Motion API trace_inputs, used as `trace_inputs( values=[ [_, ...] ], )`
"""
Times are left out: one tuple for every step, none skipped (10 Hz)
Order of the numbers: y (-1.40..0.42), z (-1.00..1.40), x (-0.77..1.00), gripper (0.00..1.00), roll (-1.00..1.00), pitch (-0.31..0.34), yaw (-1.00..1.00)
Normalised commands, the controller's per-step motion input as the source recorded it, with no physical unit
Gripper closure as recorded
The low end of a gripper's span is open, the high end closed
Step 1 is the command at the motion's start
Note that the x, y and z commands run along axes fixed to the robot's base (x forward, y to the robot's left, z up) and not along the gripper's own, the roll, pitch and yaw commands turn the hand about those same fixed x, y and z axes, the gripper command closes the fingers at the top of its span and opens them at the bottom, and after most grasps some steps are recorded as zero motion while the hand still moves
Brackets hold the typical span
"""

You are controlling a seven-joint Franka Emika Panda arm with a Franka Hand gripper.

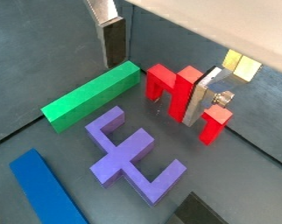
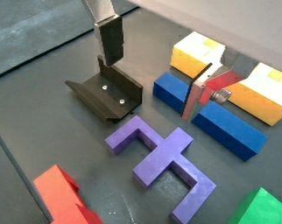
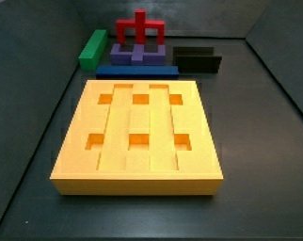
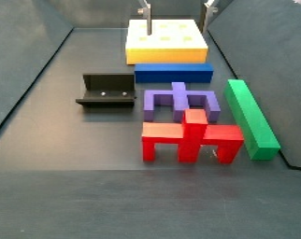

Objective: Pick up the green object. Move up. Move to above the board. Insert the green object.
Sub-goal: Pick up the green object.

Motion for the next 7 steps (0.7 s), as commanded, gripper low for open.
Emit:
trace_inputs(
  values=[
    [0.00, -0.08, 0.00, 0.00, -0.03, 0.000, 0.00],
    [0.00, -0.01, -0.12, 0.00, 0.00, -0.076, 0.00],
    [0.71, -0.43, -0.74, 0.00, -0.08, -0.150, -0.07],
    [0.92, -0.90, -0.82, 0.00, -0.04, -0.051, 0.00],
    [0.91, -0.97, -0.87, 0.00, -0.05, -0.067, 0.00],
    [0.69, -0.83, -0.91, 0.00, -0.08, -0.181, -0.05],
    [0.24, -0.83, -0.92, 0.00, -0.01, -0.227, -0.06]
  ],
)
